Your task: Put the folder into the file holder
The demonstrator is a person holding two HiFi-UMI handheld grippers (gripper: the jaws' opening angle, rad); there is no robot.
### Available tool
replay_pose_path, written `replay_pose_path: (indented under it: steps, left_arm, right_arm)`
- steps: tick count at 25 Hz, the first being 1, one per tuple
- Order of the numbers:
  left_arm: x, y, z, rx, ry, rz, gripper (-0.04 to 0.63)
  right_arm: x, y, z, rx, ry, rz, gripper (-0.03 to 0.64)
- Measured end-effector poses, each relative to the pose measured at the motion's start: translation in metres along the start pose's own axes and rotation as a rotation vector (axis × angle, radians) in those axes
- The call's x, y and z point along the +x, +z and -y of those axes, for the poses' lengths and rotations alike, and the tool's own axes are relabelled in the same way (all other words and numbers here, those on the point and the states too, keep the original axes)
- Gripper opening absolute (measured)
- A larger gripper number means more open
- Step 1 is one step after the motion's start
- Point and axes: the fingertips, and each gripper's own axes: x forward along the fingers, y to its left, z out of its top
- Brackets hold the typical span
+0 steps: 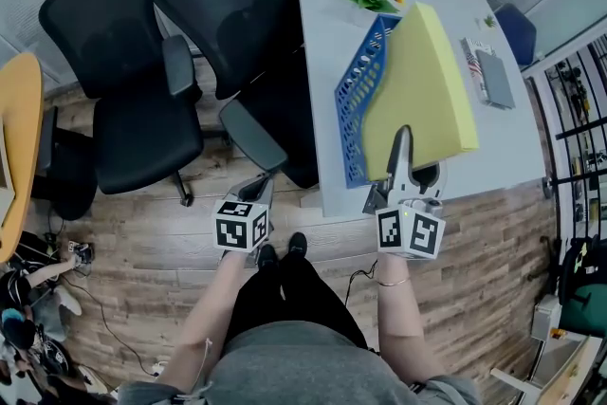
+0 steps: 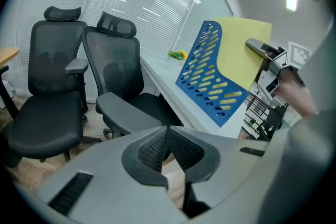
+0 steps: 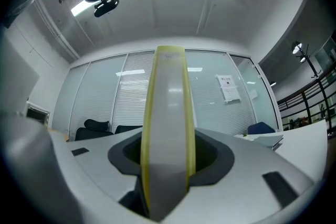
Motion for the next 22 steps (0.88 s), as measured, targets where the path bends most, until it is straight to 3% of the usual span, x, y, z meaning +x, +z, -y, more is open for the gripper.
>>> replay_pose_path:
  steps: [22]
  left_arm:
    - [-0.003,0.004,0.008,0.031,-0.037,0.003,0.032]
  right_arm:
    - [-0.016,-0.041,-0.007,-0.034,0.002,-0.168,0.238]
